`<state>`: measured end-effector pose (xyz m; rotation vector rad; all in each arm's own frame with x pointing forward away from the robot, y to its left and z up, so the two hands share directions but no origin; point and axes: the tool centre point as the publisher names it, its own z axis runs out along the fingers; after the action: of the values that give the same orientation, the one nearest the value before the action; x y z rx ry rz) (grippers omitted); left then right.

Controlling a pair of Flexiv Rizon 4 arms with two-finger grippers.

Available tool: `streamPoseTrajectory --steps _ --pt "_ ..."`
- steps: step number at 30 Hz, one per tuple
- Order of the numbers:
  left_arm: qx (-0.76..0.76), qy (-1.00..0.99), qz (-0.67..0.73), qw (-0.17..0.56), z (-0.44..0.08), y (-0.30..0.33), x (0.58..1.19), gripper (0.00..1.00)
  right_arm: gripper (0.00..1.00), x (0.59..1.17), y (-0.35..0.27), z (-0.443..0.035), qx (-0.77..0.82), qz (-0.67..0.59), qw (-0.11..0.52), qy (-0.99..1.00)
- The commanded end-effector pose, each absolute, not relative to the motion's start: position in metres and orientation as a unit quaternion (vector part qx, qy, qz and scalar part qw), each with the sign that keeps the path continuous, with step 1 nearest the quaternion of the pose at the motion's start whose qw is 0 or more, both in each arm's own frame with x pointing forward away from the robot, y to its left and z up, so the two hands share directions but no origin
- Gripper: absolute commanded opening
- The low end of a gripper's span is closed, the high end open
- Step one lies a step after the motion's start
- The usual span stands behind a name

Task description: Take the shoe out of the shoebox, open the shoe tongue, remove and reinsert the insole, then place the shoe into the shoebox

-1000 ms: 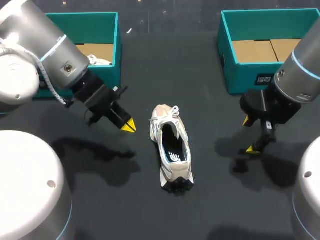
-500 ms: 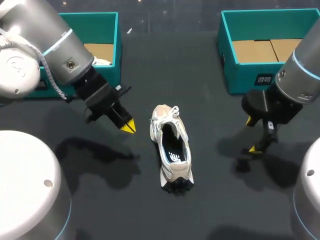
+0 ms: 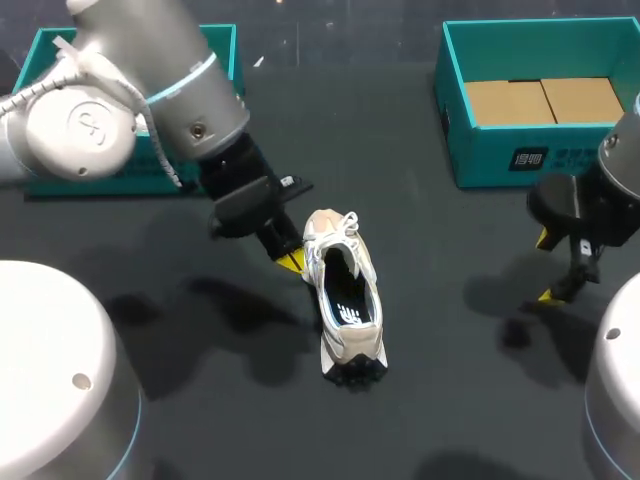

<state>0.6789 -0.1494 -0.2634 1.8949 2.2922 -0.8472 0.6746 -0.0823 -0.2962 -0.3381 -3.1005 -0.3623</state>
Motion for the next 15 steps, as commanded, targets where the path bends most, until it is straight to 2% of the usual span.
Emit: streamPoseTrajectory --steps 1,10,15 --pt "0.643 0.733 -0.222 -0.014 -0.272 -0.184 0.677 0.00 1.00 0.666 -0.087 -0.295 -0.108 -0.121 -0.007 -0.987" --pt "0.658 0.724 -0.208 -0.014 -0.277 -0.194 0.676 0.00 1.00 0.666 -0.087 -0.295 -0.108 -0.121 -0.007 -0.987" --pt "0.664 0.726 -0.170 -0.053 -0.299 -0.210 0.680 0.00 1.00 0.666 -0.087 -0.295 -0.108 -0.121 -0.007 -0.987"
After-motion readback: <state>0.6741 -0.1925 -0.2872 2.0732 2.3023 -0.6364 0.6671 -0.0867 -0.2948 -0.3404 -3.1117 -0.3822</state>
